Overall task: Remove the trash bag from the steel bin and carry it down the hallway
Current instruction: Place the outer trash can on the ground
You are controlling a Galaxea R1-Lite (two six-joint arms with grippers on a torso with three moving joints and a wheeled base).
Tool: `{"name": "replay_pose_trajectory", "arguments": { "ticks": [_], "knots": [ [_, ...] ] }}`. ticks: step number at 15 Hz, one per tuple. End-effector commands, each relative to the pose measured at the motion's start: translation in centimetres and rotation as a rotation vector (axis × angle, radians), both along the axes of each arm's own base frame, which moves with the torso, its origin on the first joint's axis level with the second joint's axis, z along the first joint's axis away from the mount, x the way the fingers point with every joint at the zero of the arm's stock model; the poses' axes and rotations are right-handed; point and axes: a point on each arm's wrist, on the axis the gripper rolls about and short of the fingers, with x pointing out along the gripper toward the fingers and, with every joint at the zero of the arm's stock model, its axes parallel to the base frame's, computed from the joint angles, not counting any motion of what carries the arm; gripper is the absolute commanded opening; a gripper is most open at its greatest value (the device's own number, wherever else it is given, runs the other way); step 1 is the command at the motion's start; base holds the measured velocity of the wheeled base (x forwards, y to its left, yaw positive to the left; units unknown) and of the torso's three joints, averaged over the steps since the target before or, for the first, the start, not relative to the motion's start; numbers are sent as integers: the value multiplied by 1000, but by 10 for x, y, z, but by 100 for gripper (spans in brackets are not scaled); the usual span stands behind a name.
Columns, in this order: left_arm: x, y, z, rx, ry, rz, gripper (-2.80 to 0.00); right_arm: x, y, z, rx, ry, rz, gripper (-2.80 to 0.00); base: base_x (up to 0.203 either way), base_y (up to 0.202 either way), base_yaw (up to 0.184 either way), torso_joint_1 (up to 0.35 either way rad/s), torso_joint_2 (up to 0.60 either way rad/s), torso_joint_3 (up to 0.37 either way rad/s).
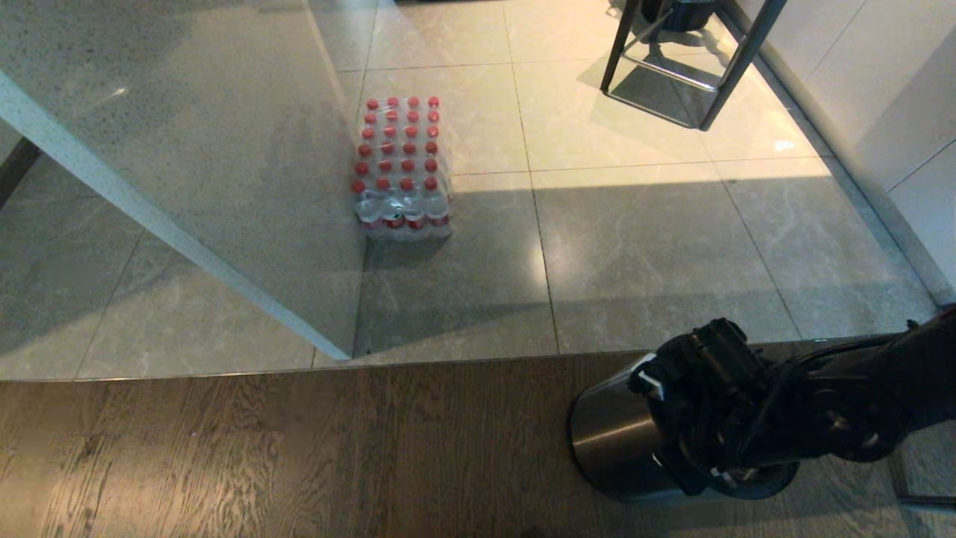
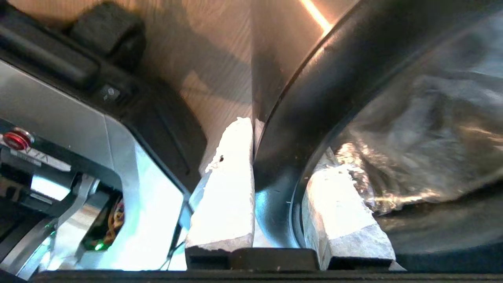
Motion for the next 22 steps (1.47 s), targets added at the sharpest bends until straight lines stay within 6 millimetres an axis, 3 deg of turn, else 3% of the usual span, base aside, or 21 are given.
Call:
{"name": "replay_pose_trajectory", "arguments": {
  "ticks": [1, 5, 9, 14, 18, 22],
  "knots": [
    [0, 0, 0, 0, 0, 0, -280, -8, -4, 24, 32, -76, 7, -280, 0, 0, 0, 0, 0, 0],
    [0, 0, 0, 0, 0, 0, -280, -29, -14, 74, 76, -182, 24, -280, 0, 0, 0, 0, 0, 0],
    [0, 0, 0, 0, 0, 0, -280, -64, -31, 126, 100, -241, 42, -280, 0, 0, 0, 0, 0, 0],
    [0, 0, 0, 0, 0, 0, -280, -111, -54, 164, 120, -287, 49, -280, 0, 0, 0, 0, 0, 0],
    [0, 0, 0, 0, 0, 0, -280, -150, -73, 208, 158, -366, 39, -280, 0, 0, 0, 0, 0, 0],
    [0, 0, 0, 0, 0, 0, -280, -191, -94, 230, 169, -405, 18, -280, 0, 0, 0, 0, 0, 0]
  ]
}}
